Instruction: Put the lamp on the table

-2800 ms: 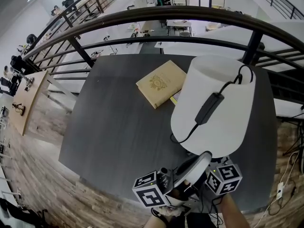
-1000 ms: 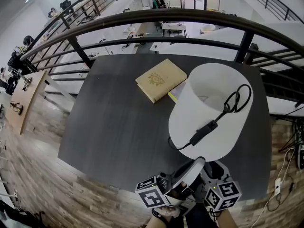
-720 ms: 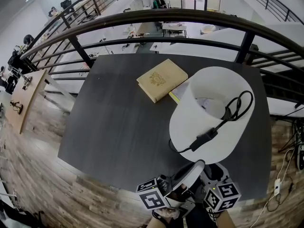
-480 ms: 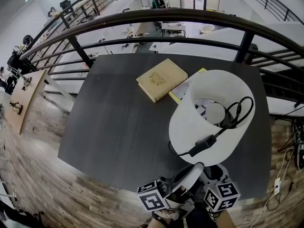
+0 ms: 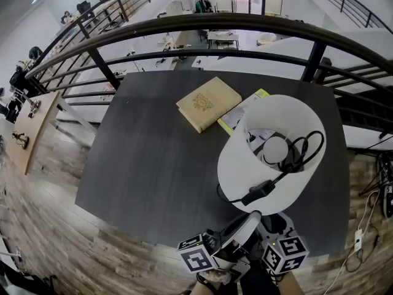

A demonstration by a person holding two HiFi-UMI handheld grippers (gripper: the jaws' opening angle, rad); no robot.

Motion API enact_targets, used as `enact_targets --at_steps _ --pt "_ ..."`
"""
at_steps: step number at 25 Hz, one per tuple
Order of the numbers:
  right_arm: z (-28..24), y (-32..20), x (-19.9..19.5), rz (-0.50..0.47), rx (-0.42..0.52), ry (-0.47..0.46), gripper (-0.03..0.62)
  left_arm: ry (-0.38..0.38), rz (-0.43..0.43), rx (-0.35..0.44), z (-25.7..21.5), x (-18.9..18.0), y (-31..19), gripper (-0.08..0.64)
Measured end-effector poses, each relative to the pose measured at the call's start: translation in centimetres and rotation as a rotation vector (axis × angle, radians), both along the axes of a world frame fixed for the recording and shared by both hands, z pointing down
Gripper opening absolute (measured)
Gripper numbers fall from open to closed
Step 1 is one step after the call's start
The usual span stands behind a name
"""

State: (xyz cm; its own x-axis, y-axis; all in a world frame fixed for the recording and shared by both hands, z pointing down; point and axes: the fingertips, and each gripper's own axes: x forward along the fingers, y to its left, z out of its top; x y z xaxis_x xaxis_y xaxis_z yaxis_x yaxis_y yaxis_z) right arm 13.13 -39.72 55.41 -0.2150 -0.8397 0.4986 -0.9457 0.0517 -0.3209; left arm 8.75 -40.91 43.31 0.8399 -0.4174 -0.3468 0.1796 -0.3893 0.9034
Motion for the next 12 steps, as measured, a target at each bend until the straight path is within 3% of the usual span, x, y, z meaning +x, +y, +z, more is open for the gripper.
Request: enact_targets --at_steps 12 --pt "-0.05 0.68 -0.43 -0.002 -0.017 -0.005 0.209 -0.034 -0.036 -0.020 0.09 -0.39 -0.19 0.100"
